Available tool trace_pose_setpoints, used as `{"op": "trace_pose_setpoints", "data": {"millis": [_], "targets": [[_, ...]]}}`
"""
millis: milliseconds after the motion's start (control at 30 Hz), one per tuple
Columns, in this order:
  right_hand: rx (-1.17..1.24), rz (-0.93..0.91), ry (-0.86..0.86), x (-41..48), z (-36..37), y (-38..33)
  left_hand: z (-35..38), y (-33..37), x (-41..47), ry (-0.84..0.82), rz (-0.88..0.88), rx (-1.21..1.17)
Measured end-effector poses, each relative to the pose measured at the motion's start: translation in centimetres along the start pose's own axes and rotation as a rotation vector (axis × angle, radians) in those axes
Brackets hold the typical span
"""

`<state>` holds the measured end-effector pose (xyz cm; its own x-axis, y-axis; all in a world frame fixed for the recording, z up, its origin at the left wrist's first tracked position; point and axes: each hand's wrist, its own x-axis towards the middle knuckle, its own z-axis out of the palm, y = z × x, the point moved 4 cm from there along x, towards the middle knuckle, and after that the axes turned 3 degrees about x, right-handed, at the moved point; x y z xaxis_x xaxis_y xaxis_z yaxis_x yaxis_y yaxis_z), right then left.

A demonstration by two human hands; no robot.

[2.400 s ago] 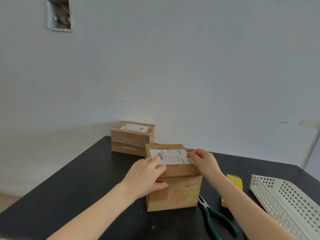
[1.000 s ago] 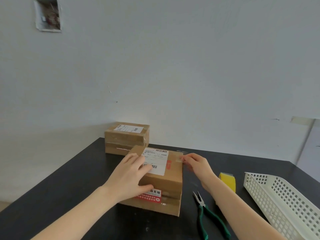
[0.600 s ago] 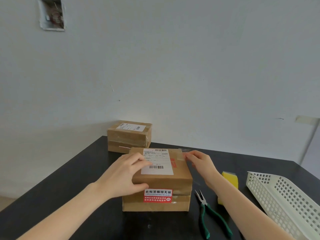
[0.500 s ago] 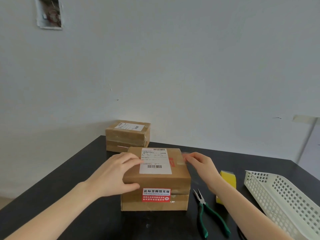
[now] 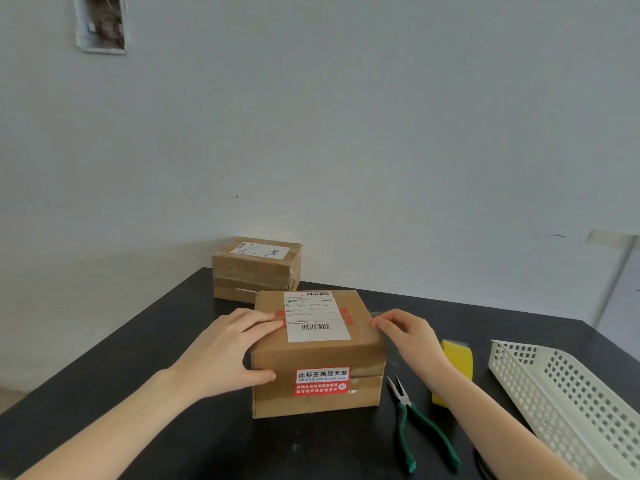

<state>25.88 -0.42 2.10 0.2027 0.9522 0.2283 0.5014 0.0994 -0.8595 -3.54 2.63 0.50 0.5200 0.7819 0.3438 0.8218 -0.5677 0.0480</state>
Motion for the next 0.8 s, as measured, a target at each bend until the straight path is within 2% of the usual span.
{"op": "trace_pose_setpoints", "data": {"millis": [267,400,533,667,800], "targets": [[0.002,-0.046,0.064,0.9,-0.5,-1.2,0.8,3.3,0.9,0.072,-0.018,-0.041],[0.01,-0.132,-0.065,-0.4,2.0,-2.4,0.9,3.2,1.1,0.046,-0.04,-0.093],[-0.094,-0.26,-0.16,-1.7,4.7,-3.1,0.4,2.5,0.9,0.014,-0.071,-0.336],[-0.125,-0.291,-0.165,-2.1,6.4,-3.0,-0.5,2.4,0.9,0.068,-0.093,-0.456],[-0.213,-0.317,-0.123,-2.3,7.1,-3.0,-1.4,3.0,1.0,0.103,-0.1,-0.456]]}}
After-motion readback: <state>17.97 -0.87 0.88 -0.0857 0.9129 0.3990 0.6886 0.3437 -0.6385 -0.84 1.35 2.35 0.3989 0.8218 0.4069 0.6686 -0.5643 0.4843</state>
